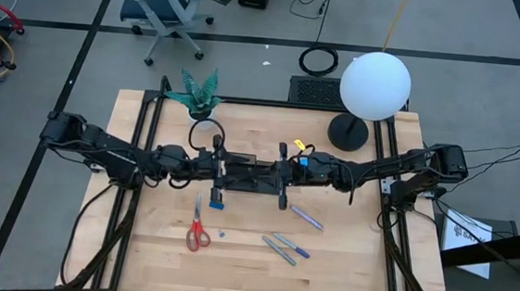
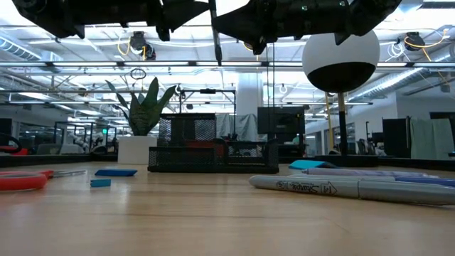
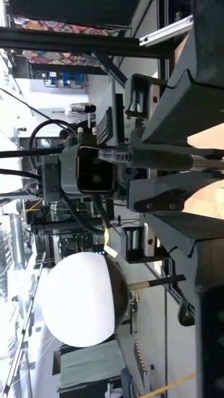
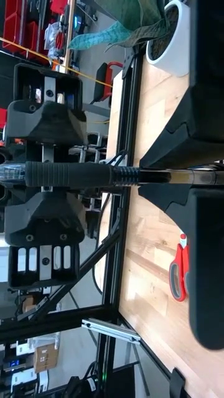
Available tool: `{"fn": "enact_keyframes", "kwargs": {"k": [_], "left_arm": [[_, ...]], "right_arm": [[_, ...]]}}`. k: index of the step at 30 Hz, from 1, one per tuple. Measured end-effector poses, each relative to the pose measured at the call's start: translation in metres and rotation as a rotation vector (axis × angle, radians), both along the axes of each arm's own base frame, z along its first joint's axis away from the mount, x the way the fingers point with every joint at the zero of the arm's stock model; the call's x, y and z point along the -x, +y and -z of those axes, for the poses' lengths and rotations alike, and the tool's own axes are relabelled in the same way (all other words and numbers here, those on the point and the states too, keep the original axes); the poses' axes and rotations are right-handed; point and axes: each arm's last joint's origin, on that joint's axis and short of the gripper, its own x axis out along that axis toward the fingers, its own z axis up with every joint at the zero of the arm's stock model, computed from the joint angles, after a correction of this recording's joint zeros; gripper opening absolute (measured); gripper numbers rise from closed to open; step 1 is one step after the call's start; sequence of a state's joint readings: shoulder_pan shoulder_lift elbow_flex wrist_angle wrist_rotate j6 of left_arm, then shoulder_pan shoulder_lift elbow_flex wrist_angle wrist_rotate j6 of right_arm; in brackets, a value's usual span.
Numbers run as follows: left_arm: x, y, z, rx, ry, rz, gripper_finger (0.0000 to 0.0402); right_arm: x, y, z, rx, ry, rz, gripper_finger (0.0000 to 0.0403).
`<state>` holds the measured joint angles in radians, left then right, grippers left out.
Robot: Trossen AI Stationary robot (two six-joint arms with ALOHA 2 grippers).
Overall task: Pick and place office supplies into organizer
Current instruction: Put the black pen into the black desk organizer
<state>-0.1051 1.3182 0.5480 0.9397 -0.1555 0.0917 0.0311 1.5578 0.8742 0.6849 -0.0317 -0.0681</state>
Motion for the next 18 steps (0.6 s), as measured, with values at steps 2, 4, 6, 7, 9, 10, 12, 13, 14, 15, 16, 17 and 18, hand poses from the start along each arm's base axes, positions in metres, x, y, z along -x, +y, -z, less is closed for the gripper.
{"fn": "enact_keyframes", "kwargs": {"k": [2, 4, 6, 7, 9, 10, 12, 13, 14, 15, 16, 17, 18], "left_arm": [[-0.002, 0.000, 0.002, 0.004, 0.003, 0.001, 0.0195], [-0.004, 0.000, 0.005, 0.005, 0.008, 0.001, 0.0195], [-0.010, -0.001, 0.004, 0.014, 0.006, 0.002, 0.0195], [-0.014, -0.001, 0.004, 0.016, 0.006, 0.003, 0.0195], [-0.024, -0.002, 0.005, 0.010, 0.023, 0.025, 0.0195], [-0.030, -0.004, 0.005, 0.004, 0.030, 0.039, 0.0195], [-0.037, -0.004, 0.004, 0.000, 0.041, 0.047, 0.0195], [-0.040, -0.005, 0.004, 0.000, 0.042, 0.047, 0.0195], [-0.043, -0.005, 0.003, -0.004, 0.045, 0.048, 0.0195], [-0.044, -0.005, 0.003, -0.015, 0.058, 0.045, 0.0195], [-0.044, -0.005, 0.005, -0.026, 0.076, 0.037, 0.0195], [-0.044, -0.004, 0.006, -0.031, 0.084, 0.021, 0.0195], [-0.044, -0.004, 0.006, -0.034, 0.088, 0.009, 0.0195]], "right_arm": [[0.000, 0.000, 0.000, 0.000, 0.000, 0.000, 0.0018], [0.000, 0.000, 0.000, 0.000, -0.003, 0.000, 0.0018], [0.000, 0.000, -0.001, 0.000, -0.006, 0.000, 0.0018], [0.000, 0.000, -0.001, 0.000, -0.007, 0.000, 0.0018], [0.000, 0.000, -0.001, 0.000, -0.007, 0.000, 0.0018], [0.000, 0.000, -0.001, 0.000, -0.007, 0.000, 0.0018], [0.000, 0.001, -0.001, -0.001, -0.007, -0.002, 0.0018], [0.000, 0.001, -0.001, 0.000, -0.006, -0.003, 0.0018], [0.000, 0.002, 0.000, 0.000, -0.006, -0.005, 0.0018], [0.000, 0.003, -0.001, 0.000, -0.006, -0.007, 0.0018], [0.000, 0.003, -0.001, 0.000, -0.006, -0.010, 0.0018], [0.000, 0.003, -0.001, 0.000, -0.006, -0.011, 0.0018], [0.000, 0.004, -0.001, 0.001, -0.005, -0.011, 0.0018]]}}
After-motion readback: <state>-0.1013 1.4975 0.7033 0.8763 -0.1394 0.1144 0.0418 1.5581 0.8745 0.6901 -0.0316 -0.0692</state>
